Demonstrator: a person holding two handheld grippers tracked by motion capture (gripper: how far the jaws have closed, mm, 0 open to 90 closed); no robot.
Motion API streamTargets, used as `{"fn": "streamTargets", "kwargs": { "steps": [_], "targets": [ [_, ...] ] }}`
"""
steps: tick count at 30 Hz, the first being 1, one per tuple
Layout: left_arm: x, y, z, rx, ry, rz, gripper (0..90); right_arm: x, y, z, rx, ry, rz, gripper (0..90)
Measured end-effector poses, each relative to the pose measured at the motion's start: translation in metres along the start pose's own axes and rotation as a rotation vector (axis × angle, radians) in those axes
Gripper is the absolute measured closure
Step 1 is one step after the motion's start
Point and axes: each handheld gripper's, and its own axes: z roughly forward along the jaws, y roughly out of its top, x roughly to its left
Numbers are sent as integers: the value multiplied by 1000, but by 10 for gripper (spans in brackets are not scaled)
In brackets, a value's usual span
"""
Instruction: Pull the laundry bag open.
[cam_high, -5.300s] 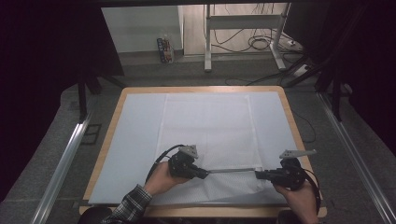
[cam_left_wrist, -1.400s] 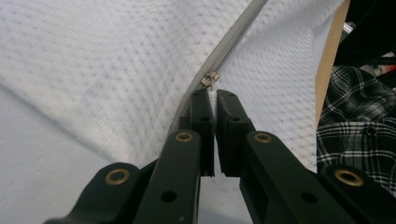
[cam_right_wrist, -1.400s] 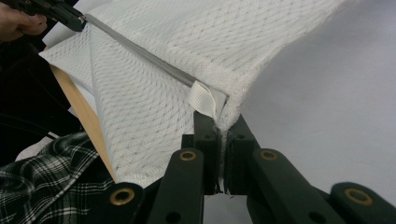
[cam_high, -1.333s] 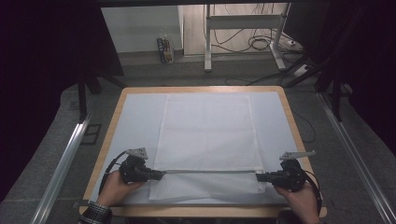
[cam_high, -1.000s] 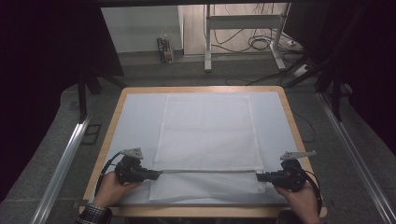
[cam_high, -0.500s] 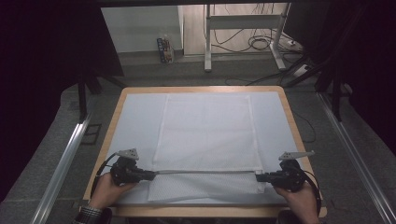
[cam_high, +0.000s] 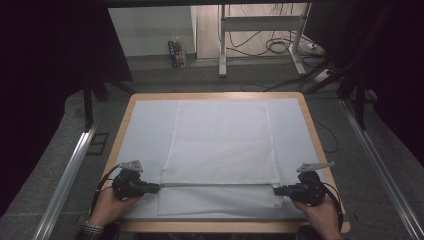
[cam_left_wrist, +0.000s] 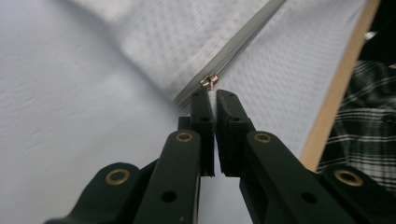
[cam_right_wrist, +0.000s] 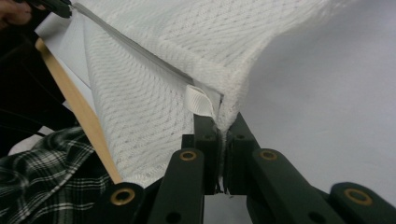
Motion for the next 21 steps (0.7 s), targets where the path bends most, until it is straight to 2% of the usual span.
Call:
{"fn": "streamTargets", "kwargs": {
  "steps": [3,6,11,14,19,21],
  "targets": [
    [0,-2,0,15,7,-1,869,0,-1,1,3,5,4,853],
    [-1,-4,1,24,-20,-11,867,0,-1,3,16,-4,-1,852],
    [-5,-5,7,49,-17,7,859,0,-3,5,40,-11,-9,838],
    [-7,-4,8,49,-18,22,847,1,-4,5,48,-29,-31,738],
    [-11,-2,10,28,26,46,610,2,-2,-1,16,-115,-49,510],
    [-14,-1,11,14,48,59,499,2,-2,-1,3,-134,-57,459]
  ]
}}
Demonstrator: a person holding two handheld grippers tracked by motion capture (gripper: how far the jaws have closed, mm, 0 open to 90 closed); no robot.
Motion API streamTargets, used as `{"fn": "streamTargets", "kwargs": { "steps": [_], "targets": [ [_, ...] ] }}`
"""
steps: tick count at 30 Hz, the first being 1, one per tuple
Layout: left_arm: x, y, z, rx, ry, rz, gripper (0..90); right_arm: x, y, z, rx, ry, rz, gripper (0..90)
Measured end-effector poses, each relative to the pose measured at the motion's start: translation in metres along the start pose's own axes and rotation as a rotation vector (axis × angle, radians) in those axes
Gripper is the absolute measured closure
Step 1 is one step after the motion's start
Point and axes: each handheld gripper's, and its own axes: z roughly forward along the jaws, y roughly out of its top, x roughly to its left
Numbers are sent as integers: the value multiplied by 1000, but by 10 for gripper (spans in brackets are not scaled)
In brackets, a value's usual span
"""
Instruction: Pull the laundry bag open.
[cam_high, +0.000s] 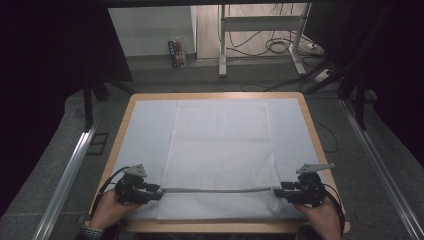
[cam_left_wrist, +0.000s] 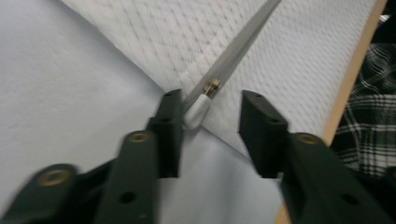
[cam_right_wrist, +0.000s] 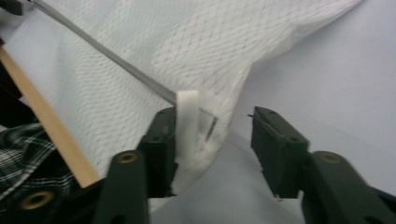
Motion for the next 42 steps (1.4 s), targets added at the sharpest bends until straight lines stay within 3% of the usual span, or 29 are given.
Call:
{"fn": "streamTargets", "kwargs": {
  "steps": [3,8,13,20,28,31,34,37,42],
  "targets": [
    [-3,2,2,-7,47,14,356,2,2,1,-1,-42,-40,371],
    [-7,4,3,-22,104,55,232,7,4,2,-22,-92,-96,247],
    [-10,5,3,-34,156,49,129,12,6,0,-59,-111,-130,126],
    [-15,0,-6,-107,225,4,60,17,4,-1,-88,-144,-155,0],
    [-21,-23,-12,-137,299,-21,10,16,-8,-10,-124,-189,-139,0],
    [-24,-33,-16,-153,363,-27,0,15,-15,-11,-144,-200,-133,0],
    [-27,-38,-22,-184,397,-41,0,15,-20,-11,-136,-188,-125,0],
    [-27,-41,-26,-206,392,-61,0,14,-22,-11,-136,-162,-107,0],
    [-26,-41,-26,-196,388,-66,1,13,-23,-11,-137,-154,-96,0]
  ]
}}
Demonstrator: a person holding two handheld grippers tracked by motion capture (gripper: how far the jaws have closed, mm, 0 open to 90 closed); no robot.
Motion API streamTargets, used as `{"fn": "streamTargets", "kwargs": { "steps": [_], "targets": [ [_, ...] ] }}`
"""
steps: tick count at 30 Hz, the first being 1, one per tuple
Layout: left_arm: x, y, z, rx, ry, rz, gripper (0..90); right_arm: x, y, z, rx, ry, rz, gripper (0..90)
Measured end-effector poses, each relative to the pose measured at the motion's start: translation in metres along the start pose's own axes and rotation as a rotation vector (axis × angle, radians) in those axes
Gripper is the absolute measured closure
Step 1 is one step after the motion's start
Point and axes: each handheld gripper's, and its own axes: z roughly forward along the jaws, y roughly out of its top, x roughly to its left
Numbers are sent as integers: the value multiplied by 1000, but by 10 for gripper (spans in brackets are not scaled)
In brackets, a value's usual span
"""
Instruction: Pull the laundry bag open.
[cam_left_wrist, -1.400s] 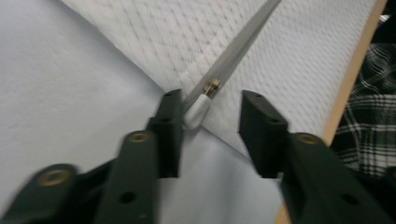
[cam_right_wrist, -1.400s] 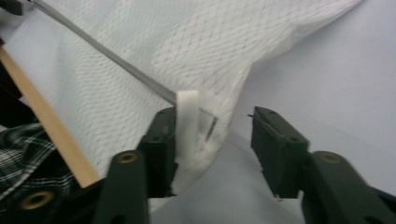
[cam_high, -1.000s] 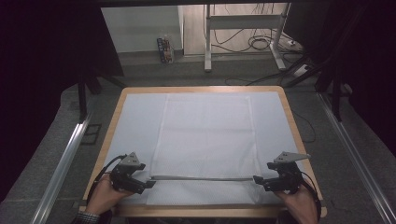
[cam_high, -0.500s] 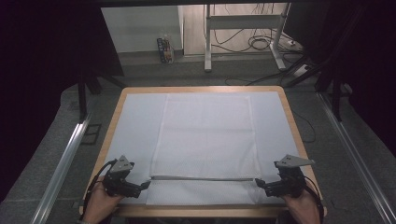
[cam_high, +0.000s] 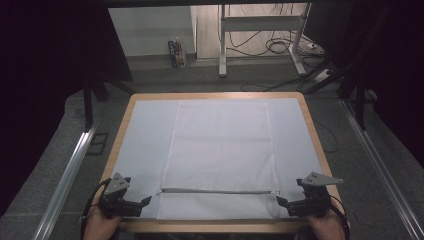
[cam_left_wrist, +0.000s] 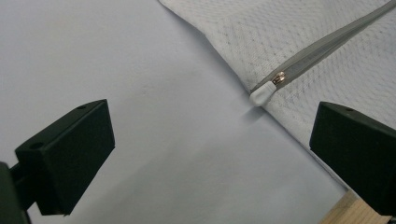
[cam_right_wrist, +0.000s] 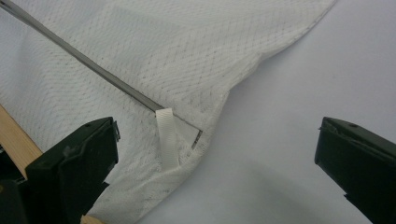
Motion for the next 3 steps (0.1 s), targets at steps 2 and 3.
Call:
{"fn": "streamTargets", "kwargs": {
  "steps": [2,3],
  "targets": [
    [-2,1,1,11,4,14,4,-1,0,0,4,11,1,0],
    [-2,1,2,18,6,20,6,-1,0,1,12,14,1,0]
  ]
}}
